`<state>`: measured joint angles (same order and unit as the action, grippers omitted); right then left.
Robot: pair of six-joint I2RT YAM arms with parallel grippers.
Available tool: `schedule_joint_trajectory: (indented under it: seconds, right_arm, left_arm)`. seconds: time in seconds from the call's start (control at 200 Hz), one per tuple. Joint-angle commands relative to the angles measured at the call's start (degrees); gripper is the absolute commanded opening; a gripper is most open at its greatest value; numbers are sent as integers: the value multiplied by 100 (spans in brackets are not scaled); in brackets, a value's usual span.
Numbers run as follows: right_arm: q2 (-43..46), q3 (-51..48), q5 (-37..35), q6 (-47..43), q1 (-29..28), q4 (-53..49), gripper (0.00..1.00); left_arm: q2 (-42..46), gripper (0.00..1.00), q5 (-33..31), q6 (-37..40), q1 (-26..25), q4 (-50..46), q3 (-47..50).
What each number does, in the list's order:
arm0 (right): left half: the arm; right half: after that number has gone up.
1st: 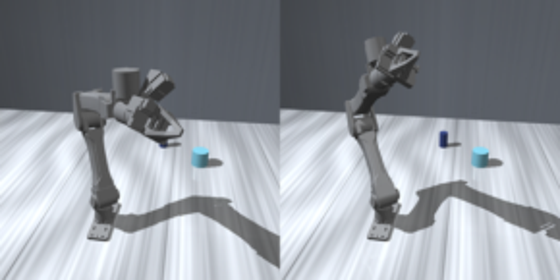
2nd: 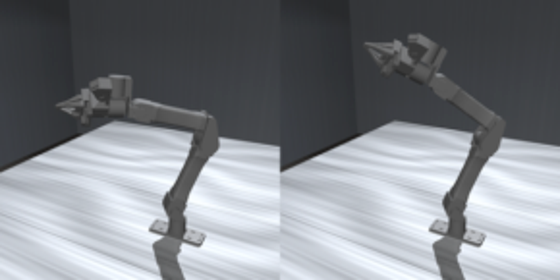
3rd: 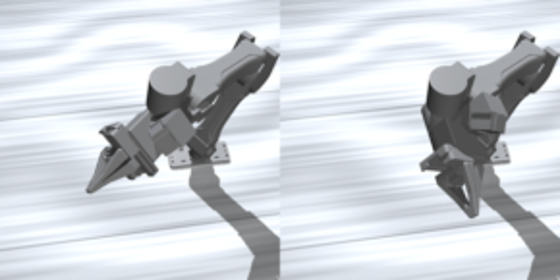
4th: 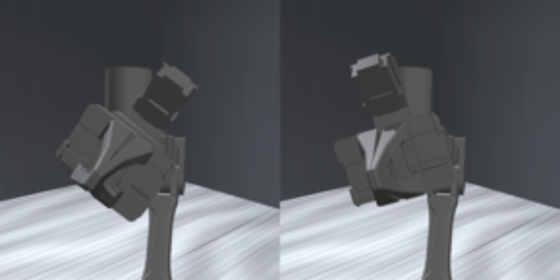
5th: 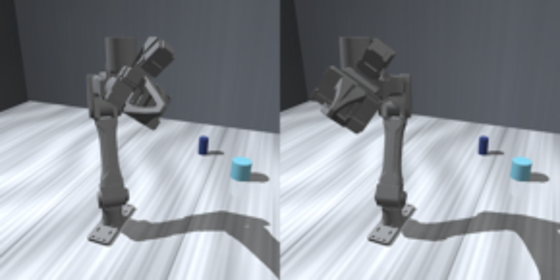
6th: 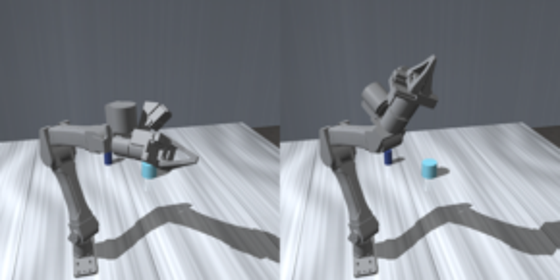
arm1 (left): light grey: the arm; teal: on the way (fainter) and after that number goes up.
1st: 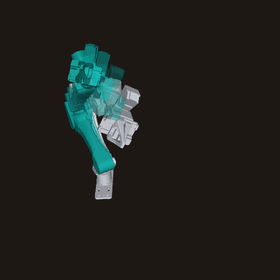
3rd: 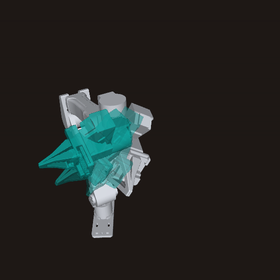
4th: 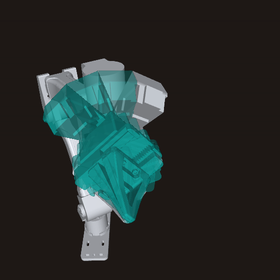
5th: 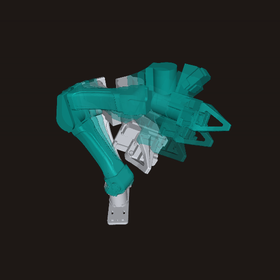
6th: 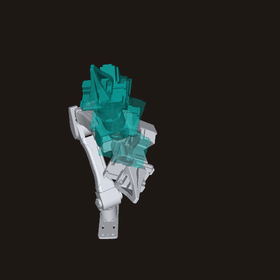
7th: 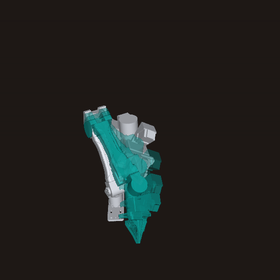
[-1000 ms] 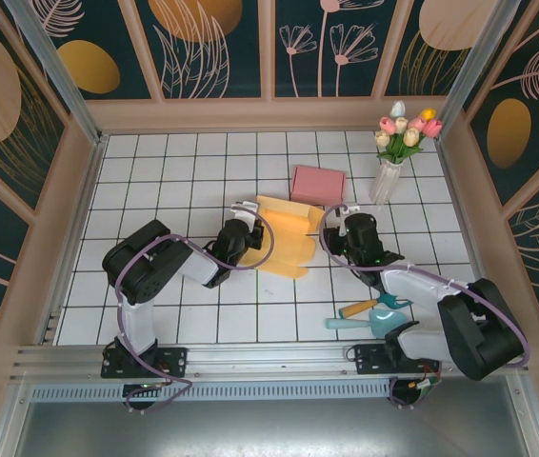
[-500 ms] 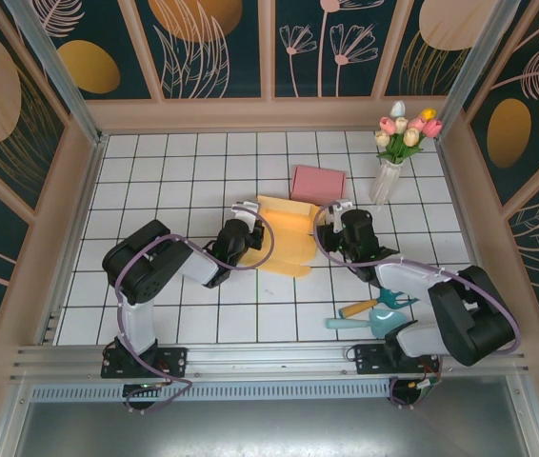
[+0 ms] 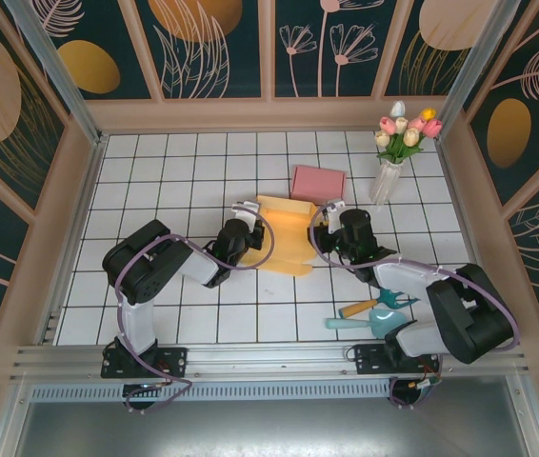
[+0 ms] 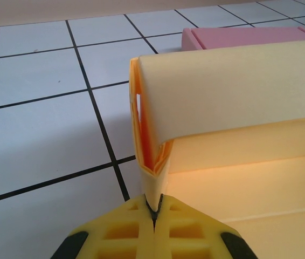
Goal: Fold the paper box
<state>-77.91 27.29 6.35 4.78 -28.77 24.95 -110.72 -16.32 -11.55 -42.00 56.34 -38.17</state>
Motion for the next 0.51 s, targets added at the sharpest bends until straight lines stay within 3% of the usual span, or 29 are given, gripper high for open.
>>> schedule_joint_trajectory:
  seconds: [0.0,0.5]
  right_arm:
    - [-107,153,307,-93,-100,400,39]
    - [-120,373,-696,187,-207,-429,42]
  left_arm:
    - [-222,0,296,85,-39,-483,-24]
    - [-265,0,173,33,-45,-607,-112]
